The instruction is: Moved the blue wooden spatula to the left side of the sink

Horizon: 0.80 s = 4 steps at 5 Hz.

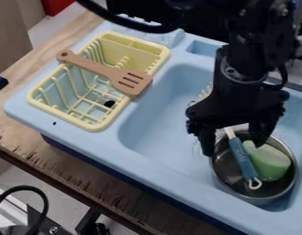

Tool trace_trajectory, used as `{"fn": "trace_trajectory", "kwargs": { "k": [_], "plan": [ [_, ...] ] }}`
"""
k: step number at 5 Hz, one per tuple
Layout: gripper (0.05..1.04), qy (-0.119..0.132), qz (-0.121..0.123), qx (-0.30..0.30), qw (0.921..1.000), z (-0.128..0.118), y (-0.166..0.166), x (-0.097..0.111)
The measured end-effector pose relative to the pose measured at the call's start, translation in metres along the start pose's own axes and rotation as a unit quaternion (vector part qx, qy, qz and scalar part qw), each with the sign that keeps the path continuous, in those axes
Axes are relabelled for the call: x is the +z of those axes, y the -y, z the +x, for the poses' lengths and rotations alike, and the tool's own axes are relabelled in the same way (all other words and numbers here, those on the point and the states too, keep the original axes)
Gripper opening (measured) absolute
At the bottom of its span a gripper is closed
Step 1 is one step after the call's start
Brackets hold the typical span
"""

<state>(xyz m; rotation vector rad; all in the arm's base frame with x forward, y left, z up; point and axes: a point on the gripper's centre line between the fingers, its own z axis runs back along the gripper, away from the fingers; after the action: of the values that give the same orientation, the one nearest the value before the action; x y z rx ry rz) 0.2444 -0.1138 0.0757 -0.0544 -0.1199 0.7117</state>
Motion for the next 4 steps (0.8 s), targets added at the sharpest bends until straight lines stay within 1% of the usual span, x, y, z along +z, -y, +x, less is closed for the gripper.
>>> {"fn": "trace_trajectory", "kwargs": {
  "k": [1, 2, 3, 4],
  "plan": [
    [1.001, -0.010, 0.011, 0.017, 0.9997, 0.003, -0.001, -0.009],
    [1.001, -0.002, 0.004, 0.019, 0.9998, 0.006, 0.001, -0.010],
    [1.001, -0.006, 0.006, 0.032, 0.9994, 0.006, 0.005, -0.017],
    [1.001, 0.000, 0.008, 0.033, 0.9994, 0.008, 0.005, -0.020]
  ]
}}
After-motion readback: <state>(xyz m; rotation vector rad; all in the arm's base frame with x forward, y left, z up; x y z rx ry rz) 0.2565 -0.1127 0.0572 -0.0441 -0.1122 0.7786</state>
